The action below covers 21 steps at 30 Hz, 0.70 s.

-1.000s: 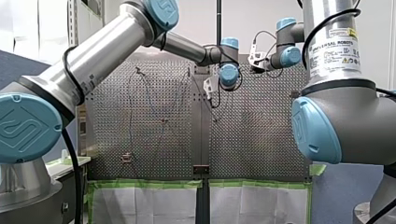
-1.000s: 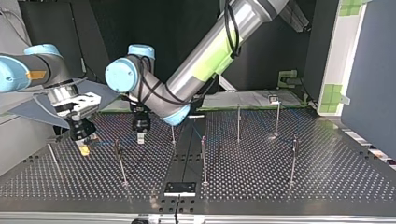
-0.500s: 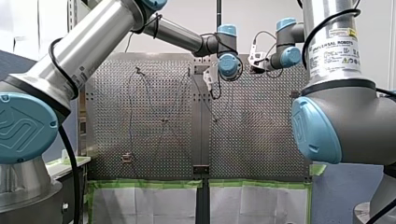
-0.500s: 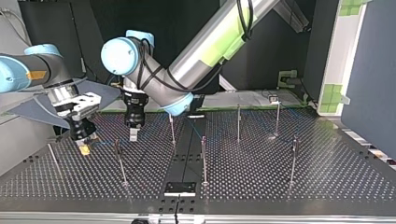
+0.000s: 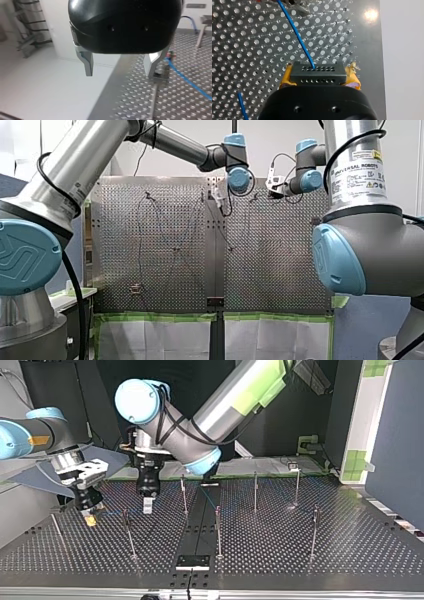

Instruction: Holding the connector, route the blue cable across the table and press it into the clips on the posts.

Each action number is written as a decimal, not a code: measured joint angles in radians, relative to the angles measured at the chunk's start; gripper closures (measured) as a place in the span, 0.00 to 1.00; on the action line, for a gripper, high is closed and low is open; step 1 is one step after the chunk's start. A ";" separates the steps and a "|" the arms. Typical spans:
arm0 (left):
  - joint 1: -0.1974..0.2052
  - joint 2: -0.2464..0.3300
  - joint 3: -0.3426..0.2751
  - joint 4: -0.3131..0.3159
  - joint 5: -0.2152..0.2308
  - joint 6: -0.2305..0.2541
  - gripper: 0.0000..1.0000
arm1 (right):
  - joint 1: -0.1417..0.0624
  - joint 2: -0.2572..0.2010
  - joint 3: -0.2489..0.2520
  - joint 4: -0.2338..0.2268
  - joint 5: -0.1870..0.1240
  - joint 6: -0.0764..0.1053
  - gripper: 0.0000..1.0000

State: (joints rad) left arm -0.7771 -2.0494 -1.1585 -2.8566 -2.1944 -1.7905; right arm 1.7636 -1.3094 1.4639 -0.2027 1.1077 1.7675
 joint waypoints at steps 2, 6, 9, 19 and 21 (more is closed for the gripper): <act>0.002 0.018 -0.018 0.018 0.001 -0.013 0.00 | 0.000 0.000 0.000 0.000 0.000 0.000 1.00; 0.005 0.054 -0.054 0.054 0.007 -0.046 0.00 | 0.001 0.000 0.000 0.000 0.001 -0.002 1.00; 0.004 0.081 -0.082 0.081 0.011 -0.073 0.00 | 0.001 0.000 0.000 0.000 0.001 -0.004 1.00; -0.001 0.171 -0.176 0.175 -0.035 -0.142 0.00 | 0.001 0.000 0.000 0.001 0.001 -0.008 1.00; -0.007 0.173 -0.193 0.193 -0.037 -0.147 0.00 | 0.003 0.000 0.000 0.001 0.001 -0.009 1.00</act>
State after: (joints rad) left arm -0.7840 -1.8762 -1.3513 -2.6637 -2.2311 -1.9372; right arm 1.7664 -1.3093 1.4641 -0.2016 1.1087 1.7586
